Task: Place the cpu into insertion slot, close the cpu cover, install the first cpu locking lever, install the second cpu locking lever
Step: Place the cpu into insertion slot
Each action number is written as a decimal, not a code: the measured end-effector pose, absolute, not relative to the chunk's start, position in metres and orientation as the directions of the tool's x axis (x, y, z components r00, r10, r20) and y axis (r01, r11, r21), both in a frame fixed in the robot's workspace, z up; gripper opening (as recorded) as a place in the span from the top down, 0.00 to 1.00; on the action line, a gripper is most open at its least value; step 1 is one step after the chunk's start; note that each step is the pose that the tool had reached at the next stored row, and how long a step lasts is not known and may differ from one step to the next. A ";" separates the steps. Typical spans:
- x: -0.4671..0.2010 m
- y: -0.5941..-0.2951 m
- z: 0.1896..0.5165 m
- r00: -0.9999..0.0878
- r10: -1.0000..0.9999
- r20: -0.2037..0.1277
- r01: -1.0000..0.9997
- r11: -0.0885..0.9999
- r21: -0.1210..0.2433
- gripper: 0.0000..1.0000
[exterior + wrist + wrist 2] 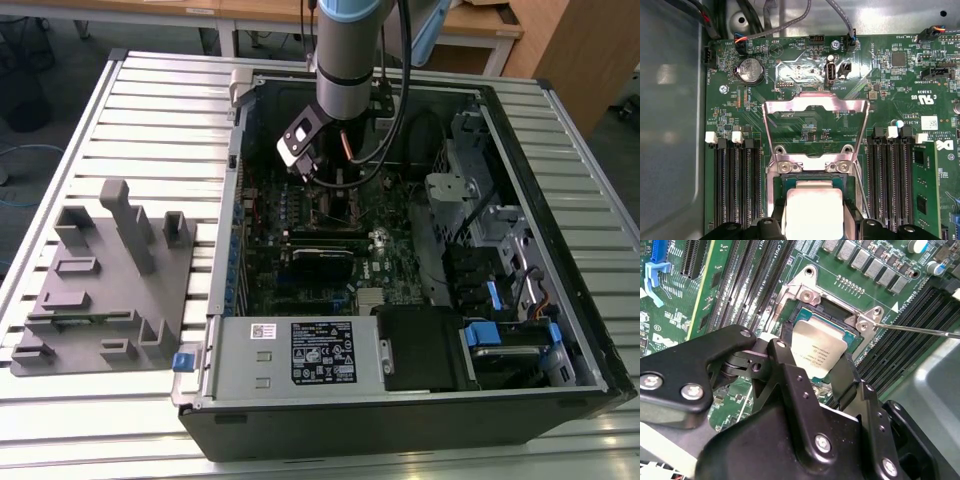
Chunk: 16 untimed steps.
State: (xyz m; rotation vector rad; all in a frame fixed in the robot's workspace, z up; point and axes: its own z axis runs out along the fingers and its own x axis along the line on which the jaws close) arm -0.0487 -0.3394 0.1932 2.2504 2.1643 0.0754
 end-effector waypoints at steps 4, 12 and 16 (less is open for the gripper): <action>-0.049 -0.339 0.193 0.038 0.999 0.022 0.998 -0.039 0.047 0.46; -0.049 -0.339 0.193 0.039 0.999 0.022 0.998 -0.040 0.047 0.46; -0.049 -0.339 0.193 0.038 0.999 0.023 0.998 -0.040 0.047 0.45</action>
